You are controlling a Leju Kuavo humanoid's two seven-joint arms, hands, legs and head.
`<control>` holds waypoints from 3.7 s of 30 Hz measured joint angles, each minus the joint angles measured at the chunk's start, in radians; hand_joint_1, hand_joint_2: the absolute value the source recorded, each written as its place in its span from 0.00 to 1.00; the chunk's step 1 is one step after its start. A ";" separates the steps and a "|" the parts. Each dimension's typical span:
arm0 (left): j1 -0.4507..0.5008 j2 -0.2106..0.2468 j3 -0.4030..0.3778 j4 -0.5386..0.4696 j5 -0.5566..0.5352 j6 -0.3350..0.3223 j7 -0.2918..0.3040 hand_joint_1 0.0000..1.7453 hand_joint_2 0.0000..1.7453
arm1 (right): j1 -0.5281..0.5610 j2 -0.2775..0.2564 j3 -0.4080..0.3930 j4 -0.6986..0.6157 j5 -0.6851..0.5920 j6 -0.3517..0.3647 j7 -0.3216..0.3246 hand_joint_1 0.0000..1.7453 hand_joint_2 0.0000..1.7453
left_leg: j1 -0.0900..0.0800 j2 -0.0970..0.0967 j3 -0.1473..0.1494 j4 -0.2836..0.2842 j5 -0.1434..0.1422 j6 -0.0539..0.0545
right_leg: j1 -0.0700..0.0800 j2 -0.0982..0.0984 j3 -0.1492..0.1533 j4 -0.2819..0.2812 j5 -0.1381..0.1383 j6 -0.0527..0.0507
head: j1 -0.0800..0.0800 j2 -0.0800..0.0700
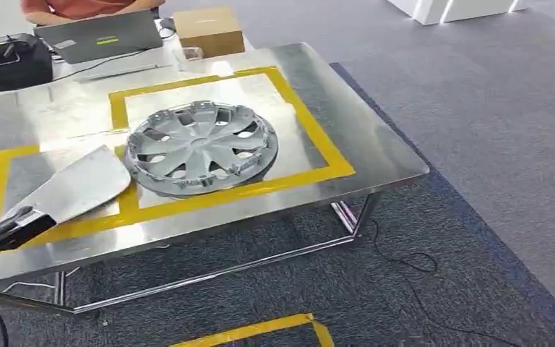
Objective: Take the parts from the cabinet and place them on the table.
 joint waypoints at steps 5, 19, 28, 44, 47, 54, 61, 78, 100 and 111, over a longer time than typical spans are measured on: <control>0.004 -0.001 0.000 0.001 0.000 0.000 0.000 0.00 0.00 | 0.001 -0.001 0.000 0.000 0.000 0.000 0.000 0.00 0.00 | 0.010 0.000 0.013 0.015 0.045 -0.006 | -0.002 0.000 -0.036 0.001 0.031 0.004 | 0.001 0.000; -0.008 -0.013 -0.002 0.004 0.000 -0.002 0.000 0.00 0.00 | 0.006 -0.007 0.000 0.000 0.001 0.004 0.002 0.00 0.00 | -0.003 -0.004 0.020 -0.171 0.176 0.049 | 0.005 -0.001 -0.121 0.305 -0.118 0.047 | 0.000 0.000; -0.015 -0.014 -0.006 0.004 0.000 -0.002 0.002 0.00 0.00 | -0.002 -0.012 0.000 -0.001 0.001 0.005 -0.001 0.00 0.00 | -0.005 -0.006 -0.023 -0.162 0.212 0.014 | 0.016 -0.004 0.093 -0.030 -0.041 -0.004 | 0.002 0.000; -0.032 -0.021 -0.017 0.007 -0.002 -0.003 0.012 0.00 0.00 | 0.006 -0.018 -0.011 -0.001 -0.001 0.008 -0.001 0.00 0.00 | 0.014 0.000 0.088 -0.175 0.126 0.032 | 0.002 -0.005 -0.096 0.008 0.058 0.050 | -0.003 0.000; -0.036 -0.024 -0.022 0.008 -0.003 -0.004 0.013 0.00 0.00 | 0.003 -0.018 -0.016 -0.001 -0.003 0.011 -0.002 0.00 0.00 | 0.009 0.000 0.039 -0.173 0.166 0.043 | 0.003 -0.004 -0.151 0.243 -0.122 0.054 | 0.000 0.000; -0.040 -0.026 -0.029 0.010 -0.005 -0.003 0.017 0.00 0.00 | 0.001 -0.018 -0.024 -0.001 -0.004 0.011 -0.003 0.00 0.00 | 0.000 0.000 -0.042 -0.172 0.230 0.037 | 0.012 -0.003 0.014 0.151 -0.038 0.031 | 0.000 0.000; -0.045 -0.025 -0.032 0.012 -0.009 -0.001 0.019 0.00 0.00 | -0.004 -0.019 -0.026 0.000 -0.006 0.012 -0.007 0.00 0.00 | 0.004 0.000 -0.074 -0.166 0.247 0.000 | 0.017 -0.007 0.104 -0.033 -0.058 -0.005 | 0.001 0.000; -0.056 -0.027 -0.035 0.018 -0.009 -0.003 0.019 0.00 0.00 | 0.004 -0.024 -0.026 -0.001 -0.007 0.016 -0.008 0.00 0.00 | 0.010 0.002 0.069 -0.170 0.139 0.047 | 0.013 -0.007 -0.109 0.114 -0.053 0.046 | 0.000 0.000; -0.079 -0.023 -0.051 0.025 0.000 -0.011 0.019 0.00 0.00 | 0.004 -0.023 -0.024 -0.001 0.037 -0.004 -0.004 0.00 0.00 | 0.001 0.001 -0.019 -0.168 0.222 0.039 | 0.018 -0.002 0.051 -0.010 -0.029 0.022 | -0.003 0.000; -0.077 -0.020 -0.053 0.029 0.002 -0.010 0.024 0.00 0.00 | 0.006 -0.023 -0.021 -0.001 0.049 -0.016 0.002 0.00 0.00 | 0.014 -0.029 -0.032 -0.182 0.240 0.037 | 0.005 -0.005 -0.085 0.293 -0.174 0.060 | 0.005 0.000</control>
